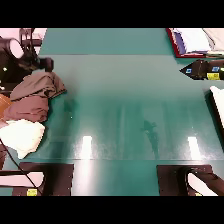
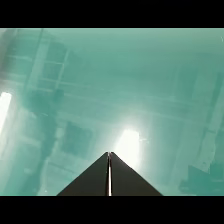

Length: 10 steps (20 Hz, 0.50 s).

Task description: Fold the shirts.

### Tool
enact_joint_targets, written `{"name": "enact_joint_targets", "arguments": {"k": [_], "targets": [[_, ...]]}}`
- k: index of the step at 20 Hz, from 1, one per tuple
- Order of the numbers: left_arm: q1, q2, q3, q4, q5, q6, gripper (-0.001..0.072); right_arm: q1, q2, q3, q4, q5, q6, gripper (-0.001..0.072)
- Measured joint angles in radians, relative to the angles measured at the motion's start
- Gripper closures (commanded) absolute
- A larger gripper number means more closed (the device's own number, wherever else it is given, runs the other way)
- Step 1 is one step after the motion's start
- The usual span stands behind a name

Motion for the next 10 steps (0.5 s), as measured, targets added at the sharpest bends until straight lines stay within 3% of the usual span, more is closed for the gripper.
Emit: {"name": "enact_joint_targets", "arguments": {"k": [4, 5, 7, 10], "targets": [[0.056, -0.105, -0.068, 0.019, 0.038, -0.018, 0.0116, 0.0, 0.0, 0.0, 0.0, 0.0, 0.0, 0.0697], [0.062, -0.119, -0.074, 0.02, 0.045, -0.02, 0.0211, 0.0, 0.0, 0.0, 0.0, 0.0, 0.0, 0.0697], [0.07, -0.137, -0.071, 0.026, 0.05, -0.023, 0.0647, 0.0, 0.0, 0.0, 0.0, -0.002, 0.0, 0.0697], [0.076, -0.145, -0.005, 0.029, 0.01, -0.024, 0.0678, 0.0, 0.0, 0.0, 0.0, -0.011, 0.0, 0.0697]]}}
